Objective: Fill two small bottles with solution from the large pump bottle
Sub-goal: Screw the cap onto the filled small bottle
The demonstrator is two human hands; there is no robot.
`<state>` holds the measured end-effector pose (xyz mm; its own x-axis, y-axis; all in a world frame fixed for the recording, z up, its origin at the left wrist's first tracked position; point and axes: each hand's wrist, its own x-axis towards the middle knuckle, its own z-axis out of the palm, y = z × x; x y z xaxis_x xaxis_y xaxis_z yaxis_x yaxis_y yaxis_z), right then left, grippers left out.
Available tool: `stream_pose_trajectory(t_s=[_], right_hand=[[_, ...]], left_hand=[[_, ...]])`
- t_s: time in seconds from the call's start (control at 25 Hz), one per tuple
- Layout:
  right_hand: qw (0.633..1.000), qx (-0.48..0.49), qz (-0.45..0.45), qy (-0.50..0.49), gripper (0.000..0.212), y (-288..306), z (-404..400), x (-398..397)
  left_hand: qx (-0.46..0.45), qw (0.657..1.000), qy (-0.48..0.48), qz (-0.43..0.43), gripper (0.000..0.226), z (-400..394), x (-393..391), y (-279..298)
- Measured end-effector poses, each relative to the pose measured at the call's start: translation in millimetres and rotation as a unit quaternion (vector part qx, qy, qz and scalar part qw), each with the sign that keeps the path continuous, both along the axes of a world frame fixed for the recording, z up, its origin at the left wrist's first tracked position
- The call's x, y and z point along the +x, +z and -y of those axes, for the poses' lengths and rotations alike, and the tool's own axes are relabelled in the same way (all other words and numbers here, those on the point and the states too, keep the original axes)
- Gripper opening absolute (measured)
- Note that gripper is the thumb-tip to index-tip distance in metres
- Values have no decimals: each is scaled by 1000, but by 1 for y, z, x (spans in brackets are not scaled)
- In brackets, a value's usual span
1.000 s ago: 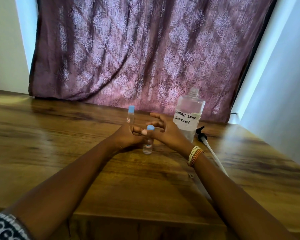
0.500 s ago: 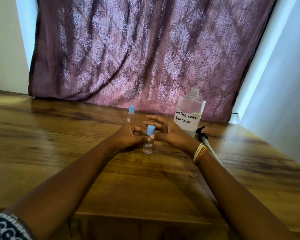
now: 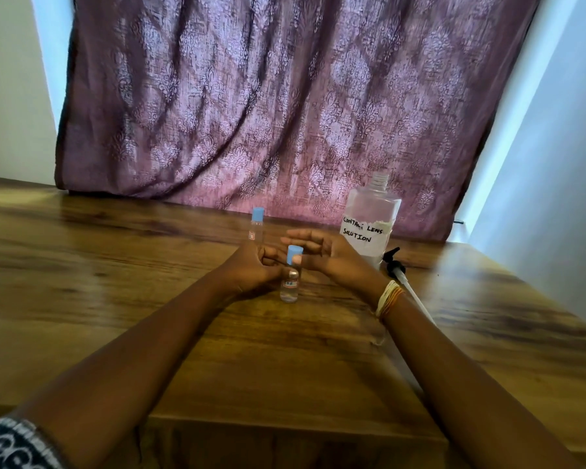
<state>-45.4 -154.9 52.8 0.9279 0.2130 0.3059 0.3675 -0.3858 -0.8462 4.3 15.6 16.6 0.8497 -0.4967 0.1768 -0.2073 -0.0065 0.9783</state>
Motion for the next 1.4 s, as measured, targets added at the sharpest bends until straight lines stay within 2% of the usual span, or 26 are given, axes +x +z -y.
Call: stream_pose_trajectory(t_s=[0.08, 0.28, 0.36, 0.52, 0.64, 0.76, 0.88, 1.0, 1.12, 1.2, 1.28, 1.4], right_hand=[[1000, -18, 14, 6, 34, 1, 5, 2], [995, 16, 64, -75, 23, -6, -6, 2], [998, 12, 51, -42, 29, -3, -2, 0], [994, -93, -52, 9, 61, -7, 6, -1], [993, -104, -39, -45, 64, -27, -2, 6], [990, -83, -2, -115, 47, -32, -2, 13], [975, -109, 8, -193, 42, -34, -2, 19], [972, -95, 2, -215, 39, -35, -6, 19], [969, -120, -35, -212, 32, -31, -7, 15], [956, -181, -58, -222, 38, -26, -7, 11], [935, -253, -60, -240, 33, -19, -7, 6], [928, -283, -55, -236, 20, -12, -7, -1]], left_hand=[[-3, 1000, 1, -1, 16, 1, 0, 0], [-10, 1000, 21, 11, 18, 3, 1, -1], [-20, 1000, 15, 3, 18, 2, 1, -3], [5, 1000, 12, 27, 21, -3, 5, -4], [-12, 1000, 2, 10, 26, -4, 6, -5], [-18, 1000, -7, -7, 35, -2, 10, -5], [-4, 999, 42, -23, 29, -3, 18, -8], [-6, 997, 78, -13, 18, -1, 20, -13], [8, 990, 142, -2, 20, -1, 25, -15], [16, 973, 229, 4, 20, 1, 30, -17], [-14, 943, 332, 2, 20, 7, 38, -17], [25, 906, 413, 94, 37, 16, 53, -16]])
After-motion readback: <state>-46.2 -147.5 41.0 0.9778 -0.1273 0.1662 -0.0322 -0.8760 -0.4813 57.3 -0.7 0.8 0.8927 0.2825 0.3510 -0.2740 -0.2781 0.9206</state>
